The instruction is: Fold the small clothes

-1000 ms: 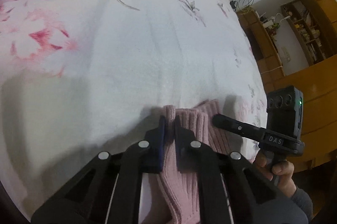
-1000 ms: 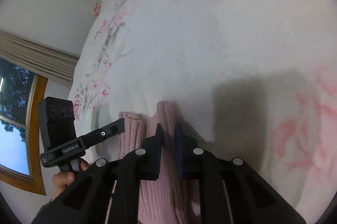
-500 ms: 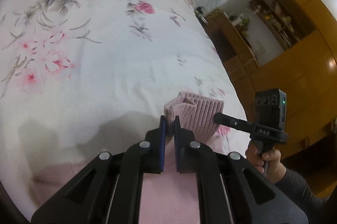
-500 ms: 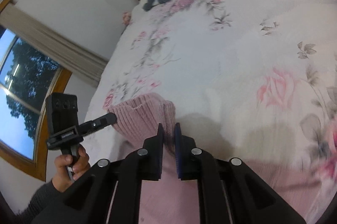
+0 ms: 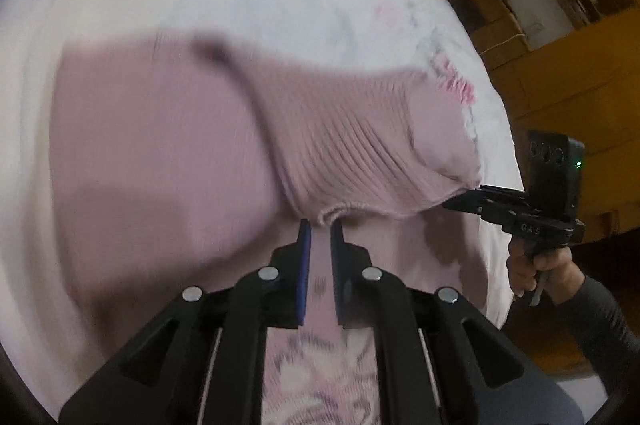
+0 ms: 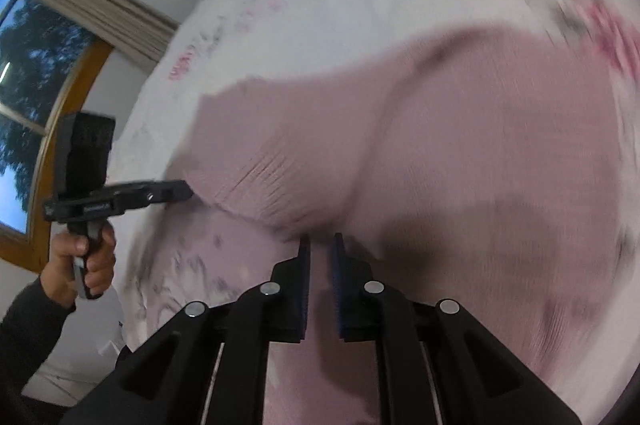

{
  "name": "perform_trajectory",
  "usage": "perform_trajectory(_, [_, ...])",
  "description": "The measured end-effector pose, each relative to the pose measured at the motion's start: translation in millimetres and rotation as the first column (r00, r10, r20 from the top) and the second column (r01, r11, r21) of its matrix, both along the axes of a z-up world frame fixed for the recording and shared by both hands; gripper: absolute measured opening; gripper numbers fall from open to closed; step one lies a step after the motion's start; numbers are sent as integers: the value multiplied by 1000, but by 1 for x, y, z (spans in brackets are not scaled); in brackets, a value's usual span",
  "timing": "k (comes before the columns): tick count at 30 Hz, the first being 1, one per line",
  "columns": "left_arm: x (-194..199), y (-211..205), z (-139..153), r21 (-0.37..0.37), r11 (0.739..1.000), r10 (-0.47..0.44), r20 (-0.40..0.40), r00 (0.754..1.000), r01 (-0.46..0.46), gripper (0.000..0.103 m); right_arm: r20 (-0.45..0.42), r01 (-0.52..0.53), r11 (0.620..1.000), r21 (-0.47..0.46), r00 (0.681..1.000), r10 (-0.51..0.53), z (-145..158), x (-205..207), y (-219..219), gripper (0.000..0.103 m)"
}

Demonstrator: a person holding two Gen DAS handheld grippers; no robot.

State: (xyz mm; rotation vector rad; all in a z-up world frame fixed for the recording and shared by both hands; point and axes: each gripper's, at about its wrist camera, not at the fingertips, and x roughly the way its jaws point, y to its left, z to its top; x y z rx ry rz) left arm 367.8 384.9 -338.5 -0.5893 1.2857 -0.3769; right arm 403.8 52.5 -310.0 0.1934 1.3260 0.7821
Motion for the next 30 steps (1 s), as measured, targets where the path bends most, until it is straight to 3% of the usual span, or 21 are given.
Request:
perform_trajectory(2, [-11,5,-5,-77,996,48,-8,999,-49,13,-48,65,996,60,997,-62,0,-5,-13,13])
perform_trajectory(3, [-12,6,-7,-96,993,75,-11,997,-76,20,-82,120,987,105,990,-112,0,-4,-21,15])
perform_trajectory(4, [-11,7,-10,-101,990,96,-16,995,-97,31,-103,154,979,130,985,-141,1,-4,-24,24])
perform_trajectory(6, [-8,5,-17,-89,988,120,-36,992,-123,38,-160,223,961,163,967,-198,-4,-1,-25,35])
perform_trajectory(11, [0,1,-32,-89,981,166,-81,983,-173,38,-223,255,956,147,950,-219,-20,3,-8,35])
perform_trajectory(12, [0,0,-32,-83,981,167,-80,983,-173,33,-230,252,958,137,949,-216,-24,4,-4,34])
perform_trajectory(13, [1,-1,-33,-84,981,165,-85,983,-172,12,-239,246,960,132,948,-210,-27,3,-4,32])
perform_trajectory(14, [2,-1,-35,-100,979,168,-96,981,-177,6,-249,234,964,127,948,-197,-30,3,0,20])
perform_trajectory(15, [2,2,-35,-98,977,178,-97,979,-188,5,-248,221,969,114,951,-187,-30,3,4,12])
perform_trajectory(16, [1,2,-33,-94,977,181,-95,979,-190,5,-216,208,974,91,959,-184,-29,2,5,10])
perform_trajectory(20, [-7,9,-40,-64,977,195,-116,974,-204,5,-173,222,970,96,964,-203,-21,0,-8,9])
perform_trajectory(23, [-14,12,-43,-39,979,194,-118,974,-200,4,-203,227,973,42,955,-214,-41,1,-16,8])
perform_trajectory(26, [-19,12,-30,-37,982,181,-108,977,-186,7,-191,210,974,87,963,-190,-28,-2,-14,11])
perform_trajectory(28, [-27,12,-9,1,982,186,-58,981,-187,23,-171,217,970,109,966,-197,-15,-3,-14,14])
perform_trajectory(30, [-31,9,14,29,982,187,5,982,-187,27,-125,216,968,128,972,-201,1,-5,-16,14])
